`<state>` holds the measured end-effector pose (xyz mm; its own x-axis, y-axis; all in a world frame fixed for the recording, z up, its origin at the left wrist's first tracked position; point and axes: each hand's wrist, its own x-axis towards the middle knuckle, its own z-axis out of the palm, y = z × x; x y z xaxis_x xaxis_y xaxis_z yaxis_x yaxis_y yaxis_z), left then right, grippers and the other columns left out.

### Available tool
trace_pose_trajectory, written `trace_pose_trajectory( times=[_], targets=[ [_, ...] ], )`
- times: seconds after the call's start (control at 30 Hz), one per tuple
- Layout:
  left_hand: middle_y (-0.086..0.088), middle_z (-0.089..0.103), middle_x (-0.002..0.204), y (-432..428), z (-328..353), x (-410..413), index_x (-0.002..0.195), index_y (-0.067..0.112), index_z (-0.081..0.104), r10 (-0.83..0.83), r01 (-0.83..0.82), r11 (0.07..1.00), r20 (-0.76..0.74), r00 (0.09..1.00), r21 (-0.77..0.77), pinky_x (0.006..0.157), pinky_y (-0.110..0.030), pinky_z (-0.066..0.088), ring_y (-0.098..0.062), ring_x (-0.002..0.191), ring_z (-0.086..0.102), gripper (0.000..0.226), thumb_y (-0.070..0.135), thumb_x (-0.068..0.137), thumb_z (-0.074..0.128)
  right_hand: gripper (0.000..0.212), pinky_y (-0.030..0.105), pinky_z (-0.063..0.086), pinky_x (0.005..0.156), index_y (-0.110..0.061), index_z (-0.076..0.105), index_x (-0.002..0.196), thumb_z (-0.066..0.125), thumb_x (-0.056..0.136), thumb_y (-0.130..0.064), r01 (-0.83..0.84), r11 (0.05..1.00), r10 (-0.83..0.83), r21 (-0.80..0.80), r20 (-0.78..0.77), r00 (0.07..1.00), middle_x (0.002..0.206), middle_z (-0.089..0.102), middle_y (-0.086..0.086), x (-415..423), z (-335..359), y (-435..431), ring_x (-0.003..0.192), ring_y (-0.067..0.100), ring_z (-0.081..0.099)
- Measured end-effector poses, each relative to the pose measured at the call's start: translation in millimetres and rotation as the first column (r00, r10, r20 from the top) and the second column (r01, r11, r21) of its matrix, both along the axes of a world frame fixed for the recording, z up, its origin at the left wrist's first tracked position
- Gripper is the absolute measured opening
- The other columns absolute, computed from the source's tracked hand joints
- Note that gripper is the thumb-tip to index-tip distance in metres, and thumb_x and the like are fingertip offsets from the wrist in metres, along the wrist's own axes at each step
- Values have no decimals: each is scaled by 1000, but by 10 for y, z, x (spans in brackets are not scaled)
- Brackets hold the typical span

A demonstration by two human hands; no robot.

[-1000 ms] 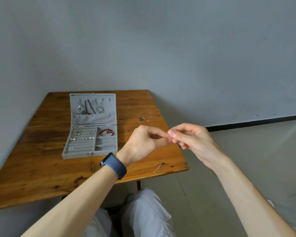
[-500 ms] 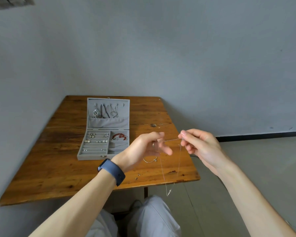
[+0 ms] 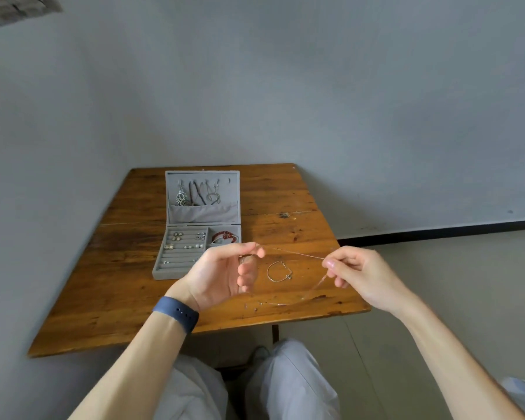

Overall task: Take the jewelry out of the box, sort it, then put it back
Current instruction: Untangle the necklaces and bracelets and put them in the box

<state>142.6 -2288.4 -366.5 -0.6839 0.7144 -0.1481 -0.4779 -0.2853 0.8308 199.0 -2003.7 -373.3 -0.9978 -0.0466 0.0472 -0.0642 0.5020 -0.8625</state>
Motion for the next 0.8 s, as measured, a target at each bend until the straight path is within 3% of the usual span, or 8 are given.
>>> trace_pose_trajectory(
  times=[0.1, 0.2, 0.3, 0.4, 0.47, 0.6, 0.7, 0.8],
  targets=[
    [3, 47, 51, -187, 36, -78, 72, 15, 61, 104, -104, 993, 13, 995, 53, 83, -38, 49, -21, 60, 54, 22, 30, 80, 76, 19, 25, 53, 64, -21, 76, 89, 60, 99, -20, 106, 968, -93, -229, 66, 993, 79, 70, -2, -14, -135, 102, 67, 13, 63],
    [1, 59, 64, -224, -1, -97, 84, 16, 65, 192, -197, 972, 47, 980, 131, 101, -44, 49, -26, 79, 65, 8, 22, 84, 69, 18, 25, 50, 62, -15, 77, 90, 61, 98, -18, 143, 881, -64, -451, 185, 981, 77, 65, 2, -9, -301, 68, 67, 13, 56],
    [-3, 68, 87, -183, -102, -111, 103, 18, 69, 211, -218, 962, 58, 976, 162, 98, -42, 53, -30, 97, 69, 17, 9, 90, 62, 16, 24, 48, 59, -13, 78, 91, 63, 96, -16, 211, 804, -68, -556, 267, 961, 77, 63, 3, -9, -491, -66, 65, 13, 54],
    [-10, 70, 99, -218, -148, -145, 129, 20, 66, 212, -211, 977, -60, 975, 31, 88, -36, 59, -24, 88, 71, 40, 3, 94, 58, 14, 23, 46, 56, -9, 78, 91, 68, 87, -19, 304, 651, -59, -696, 353, 934, 77, 61, 4, 18, -618, -137, 63, 13, 52],
    [-14, 71, 104, -261, -142, -166, 134, 22, 63, 181, -203, 970, -163, 970, -131, 78, -31, 60, -20, 81, 69, 45, 5, 92, 60, 21, 22, 45, 56, -4, 77, 95, 71, 82, -20, 328, 579, -27, -747, 384, 923, 76, 60, 4, 55, -681, -133, 63, 13, 51],
    [-15, 72, 106, -328, -45, -227, 136, 15, 59, 85, -164, 923, -231, 969, -348, 61, -22, 48, -15, 71, 60, 48, 14, 88, 66, 28, 21, 46, 60, -2, 76, 103, 70, 84, -21, 259, 622, 32, -739, 355, 934, 79, 63, 5, 133, -709, -158, 65, 11, 51],
    [-14, 71, 104, -352, 49, -266, 135, 14, 61, 8, -79, 937, -204, 979, -341, 58, -22, 43, -13, 67, 54, 46, 11, 90, 64, 28, 21, 45, 62, -4, 77, 103, 69, 84, -22, 243, 631, -5, -736, 310, 951, 80, 64, 5, 135, -655, -213, 66, 11, 50],
    [-8, 70, 96, -350, 116, -262, 142, 24, 55, -39, 0, 980, -195, 980, -197, 57, -22, 41, -11, 65, 51, 52, 9, 93, 61, 26, 20, 44, 59, -2, 75, 100, 70, 82, -20, 285, 528, -63, -800, 298, 952, 78, 63, 5, 94, -576, -287, 63, 11, 48]
  ],
)
